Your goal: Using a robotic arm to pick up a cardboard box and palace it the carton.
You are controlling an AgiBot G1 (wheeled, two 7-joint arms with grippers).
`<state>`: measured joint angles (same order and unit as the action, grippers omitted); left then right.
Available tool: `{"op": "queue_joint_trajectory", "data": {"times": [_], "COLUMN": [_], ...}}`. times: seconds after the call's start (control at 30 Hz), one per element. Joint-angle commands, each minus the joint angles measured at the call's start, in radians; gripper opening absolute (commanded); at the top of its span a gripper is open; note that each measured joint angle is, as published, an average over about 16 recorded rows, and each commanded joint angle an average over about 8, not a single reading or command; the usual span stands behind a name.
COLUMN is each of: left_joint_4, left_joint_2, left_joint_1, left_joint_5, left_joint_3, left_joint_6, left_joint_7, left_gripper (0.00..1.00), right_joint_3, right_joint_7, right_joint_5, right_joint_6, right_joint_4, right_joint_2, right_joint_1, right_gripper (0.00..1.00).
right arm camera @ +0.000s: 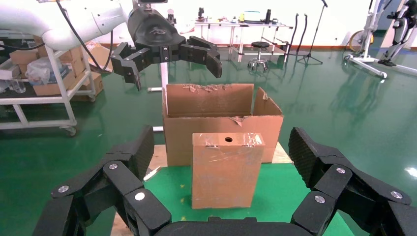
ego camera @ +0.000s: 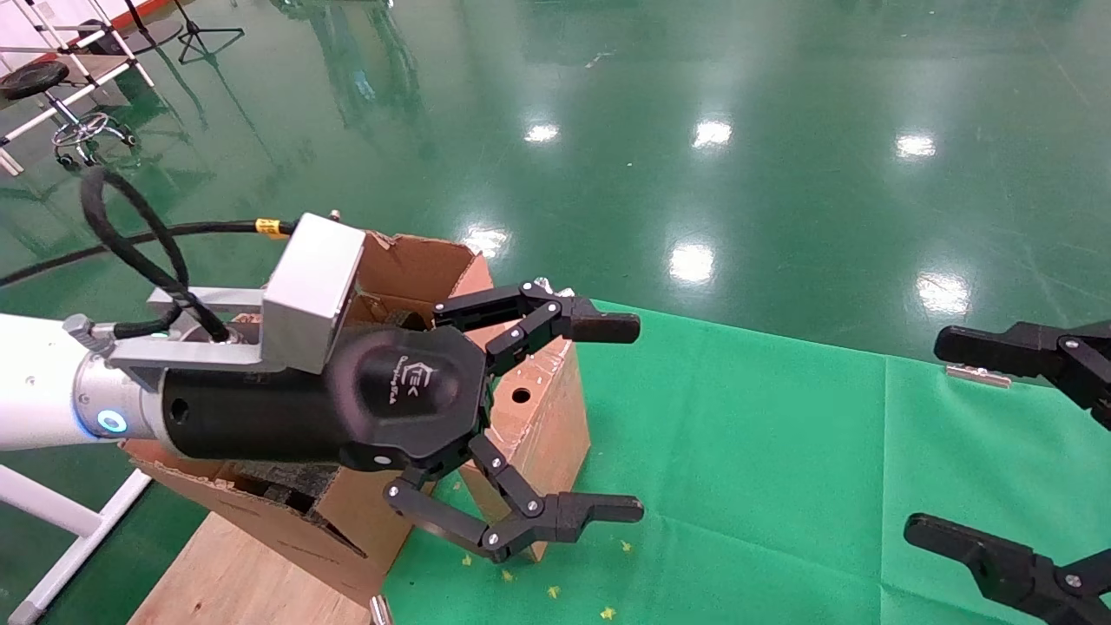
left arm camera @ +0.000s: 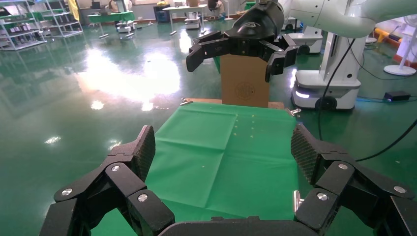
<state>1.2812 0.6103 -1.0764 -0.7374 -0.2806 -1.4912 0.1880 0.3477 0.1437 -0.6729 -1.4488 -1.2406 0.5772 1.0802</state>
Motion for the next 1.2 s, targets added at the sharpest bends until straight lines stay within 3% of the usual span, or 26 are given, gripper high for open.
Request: {"op": "queue_joint_trajectory", "data": {"times": [0.03,0.2,0.27,0.5,0.87,1.0,1.2], "left_joint_4": [0.000,-0.001,0.000,0.025,0.041,0.056,0.062], "left_joint_2": [0.001,-0.004,-0.006,-0.015,-0.036,-0.039,-0.012], "left_joint_1": [0.001,-0.008,-0.020,-0.093,-0.151,-0.214,-0.347], "left_joint_5": [0.003,-0.030,-0.060,-0.205,-0.337,-0.479,-0.712], "left_joint_3": [0.000,-0.004,-0.010,-0.061,-0.089,-0.126,-0.216], "left_joint_6": [-0.002,0.021,0.036,0.065,0.136,0.206,0.217], "left_joint_7": [0.000,-0.001,-0.002,0.008,0.057,0.179,0.472], "left_gripper": [1.00,1.00,1.00,1.00,1.00,1.00,1.00], "right_joint_3": [0.000,0.000,0.000,0.000,0.000,0.000,0.000], "right_joint_7": [0.000,0.000,0.000,0.000,0.000,0.000,0.000], "right_joint_5": [0.000,0.000,0.000,0.000,0.000,0.000,0.000], "right_joint_6": [0.000,0.000,0.000,0.000,0.001,0.001,0.001], "right_joint_4": [0.000,0.000,0.000,0.000,0.000,0.000,0.000], "right_joint_2": [0.000,0.000,0.000,0.000,0.000,0.000,0.000], "right_joint_1": [0.000,0.000,0.000,0.000,0.000,0.000,0.000], "right_gripper": [0.69,0.08,0.00,0.00,0.00,0.00,0.00]}}
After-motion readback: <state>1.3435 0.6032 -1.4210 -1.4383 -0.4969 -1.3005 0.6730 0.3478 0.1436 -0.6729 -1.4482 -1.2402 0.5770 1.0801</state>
